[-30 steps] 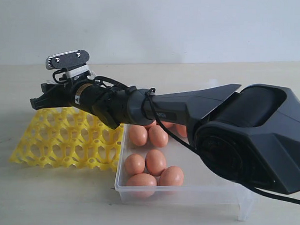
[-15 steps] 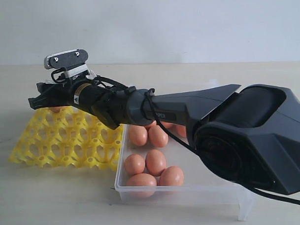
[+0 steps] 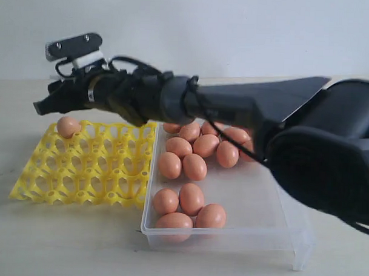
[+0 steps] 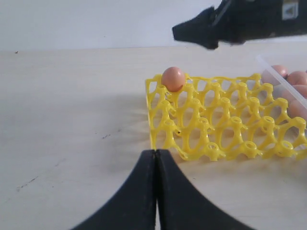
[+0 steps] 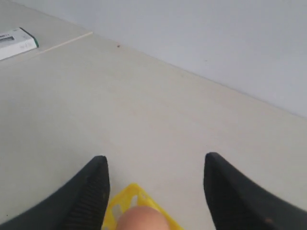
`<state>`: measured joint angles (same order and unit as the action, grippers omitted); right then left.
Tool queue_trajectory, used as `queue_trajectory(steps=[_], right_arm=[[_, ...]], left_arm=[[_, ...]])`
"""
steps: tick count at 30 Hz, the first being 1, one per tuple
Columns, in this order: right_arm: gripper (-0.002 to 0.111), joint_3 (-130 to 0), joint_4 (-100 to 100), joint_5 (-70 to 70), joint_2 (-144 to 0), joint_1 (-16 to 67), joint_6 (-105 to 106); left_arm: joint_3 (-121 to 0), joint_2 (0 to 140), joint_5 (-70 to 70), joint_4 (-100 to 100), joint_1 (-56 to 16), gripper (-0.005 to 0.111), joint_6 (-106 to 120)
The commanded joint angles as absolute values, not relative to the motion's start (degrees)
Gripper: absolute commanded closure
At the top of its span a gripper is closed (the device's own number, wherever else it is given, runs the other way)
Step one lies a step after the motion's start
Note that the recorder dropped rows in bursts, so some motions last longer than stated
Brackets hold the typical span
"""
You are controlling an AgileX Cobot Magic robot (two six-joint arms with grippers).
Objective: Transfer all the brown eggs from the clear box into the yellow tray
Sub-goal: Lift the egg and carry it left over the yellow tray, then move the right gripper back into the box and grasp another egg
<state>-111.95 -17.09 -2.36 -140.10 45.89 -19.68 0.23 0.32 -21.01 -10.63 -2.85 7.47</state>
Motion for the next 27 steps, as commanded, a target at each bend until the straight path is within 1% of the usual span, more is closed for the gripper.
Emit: queue_trajectory(steps=[1, 5, 9, 10, 14, 19, 23, 26, 27], right_arm=[[0.057, -112.4, -18.8, 16.7, -130.8, 46.2, -19.1], [0.064, -112.4, -17.6, 42.2, -124.3, 46.5, -12.8], [0.078, -112.4, -10.0, 65.7, -120.0, 46.1, -2.4], [0.08, -112.4, -8.2, 70.0, -119.4, 45.8, -0.3], [0.081, -107.2, -3.1, 70.0, -114.7, 43.0, 1.7], [0.081, -95.9, -1.8, 69.1, -109.3, 37.7, 1.5], [0.08, -88.0, 1.1, 61.1, -107.9, 33.4, 1.0], [0.075, -83.1, 5.7, 52.7, -109.1, 30.8, 2.0], [0.071, -82.6, 7.0, 50.2, -110.3, 30.2, 3.1]], left_arm=[[0.0, 0.0, -20.5, -10.7, -2.8, 0.107, 7.7], [0.0, 0.0, -20.5, -10.7, -2.8, 0.107, 7.7], [0.0, 0.0, -20.5, -10.7, -2.8, 0.107, 7.7], [0.0, 0.0, -20.5, -10.7, -2.8, 0.107, 7.7], [0.0, 0.0, -20.5, -10.7, -2.8, 0.107, 7.7], [0.0, 0.0, -20.5, -10.7, -2.8, 0.107, 7.7], [0.0, 0.0, -20.5, -10.7, -2.8, 0.107, 7.7], [0.0, 0.0, -20.5, -10.7, -2.8, 0.107, 7.7], [0.0, 0.0, -20.5, -10.7, -2.8, 0.107, 7.7]])
